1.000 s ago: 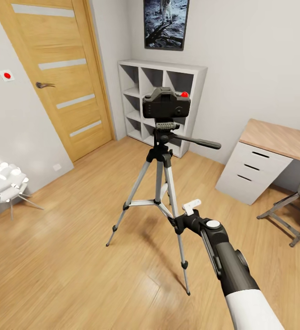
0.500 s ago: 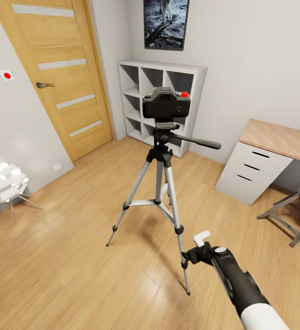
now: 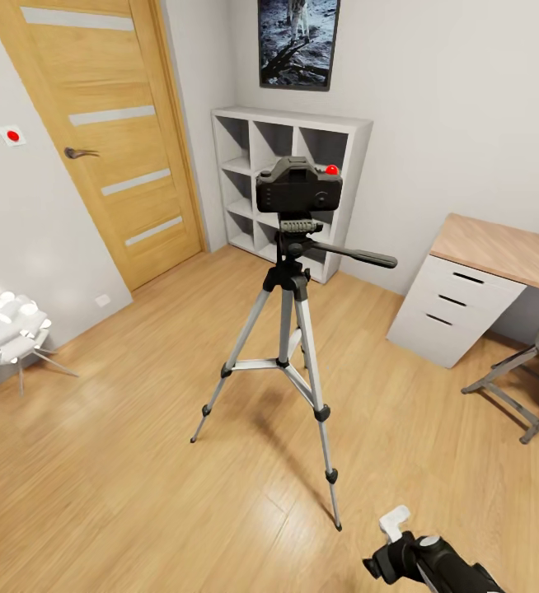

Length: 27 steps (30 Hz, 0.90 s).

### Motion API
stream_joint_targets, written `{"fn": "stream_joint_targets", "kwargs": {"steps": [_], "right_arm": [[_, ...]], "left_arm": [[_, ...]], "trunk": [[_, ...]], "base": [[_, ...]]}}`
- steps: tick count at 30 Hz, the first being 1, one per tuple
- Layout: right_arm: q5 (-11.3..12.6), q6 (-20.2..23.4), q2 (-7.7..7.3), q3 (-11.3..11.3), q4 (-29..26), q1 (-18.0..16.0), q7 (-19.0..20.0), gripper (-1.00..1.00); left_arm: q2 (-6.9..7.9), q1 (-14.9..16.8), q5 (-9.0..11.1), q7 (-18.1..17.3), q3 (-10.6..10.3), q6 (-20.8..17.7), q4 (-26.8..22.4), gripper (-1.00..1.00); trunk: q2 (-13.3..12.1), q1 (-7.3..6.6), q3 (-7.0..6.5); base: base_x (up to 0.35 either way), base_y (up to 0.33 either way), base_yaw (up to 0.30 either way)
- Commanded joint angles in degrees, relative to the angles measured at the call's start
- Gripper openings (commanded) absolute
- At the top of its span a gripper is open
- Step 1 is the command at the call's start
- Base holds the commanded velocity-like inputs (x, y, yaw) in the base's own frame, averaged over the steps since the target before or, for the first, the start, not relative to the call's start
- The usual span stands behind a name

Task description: Attach the digital camera to the camera tripod in the bedroom.

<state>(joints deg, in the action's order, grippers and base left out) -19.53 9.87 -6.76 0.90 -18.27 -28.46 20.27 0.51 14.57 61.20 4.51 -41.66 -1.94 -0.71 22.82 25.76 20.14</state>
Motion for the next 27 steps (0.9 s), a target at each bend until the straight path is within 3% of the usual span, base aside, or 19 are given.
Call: {"fn": "stream_joint_targets", "kwargs": {"steps": [1, 6, 9, 14, 27], "right_arm": [[0.0, -0.8, -0.20, 0.1, 2.0, 0.0, -0.5, 1.00], [1.6, -5.1, -0.74, 0.1, 11.5, 0.0, -4.5, 1.00], [3.9, -7.9, -1.13, 0.1, 16.7, 0.1, -7.3, 1.00], [6.7, -10.4, -2.18, 0.1, 19.1, 1.7, -8.9, 1.00], [12.1, -12.1, -2.78, 0.1, 20.1, 11.8, -9.8, 1.00]], "left_arm": [[0.02, 0.0, 0.4, 0.2, -0.5, -0.2, -0.1, 1.00], [0.02, 0.0, 0.4, 0.2, -0.4, -0.2, 0.1, 1.00], [0.02, 0.0, 0.5, 0.2, -0.4, -0.2, 0.2, 1.00], [0.02, 0.0, 0.5, 0.3, -0.4, -0.2, 0.4, 1.00], [-0.05, 0.0, 0.5, 0.2, -0.4, -0.3, 0.4, 1.00]], "trunk": [[0.1, 0.03, 0.08], [0.1, 0.03, 0.08], [0.1, 0.03, 0.08], [0.1, 0.03, 0.08], [0.1, 0.03, 0.08]], "base": [[0.000, 0.000, 0.000], [0.000, 0.000, 0.000], [0.000, 0.000, 0.000], [0.000, 0.000, 0.000], [0.000, 0.000, 0.000]]}}
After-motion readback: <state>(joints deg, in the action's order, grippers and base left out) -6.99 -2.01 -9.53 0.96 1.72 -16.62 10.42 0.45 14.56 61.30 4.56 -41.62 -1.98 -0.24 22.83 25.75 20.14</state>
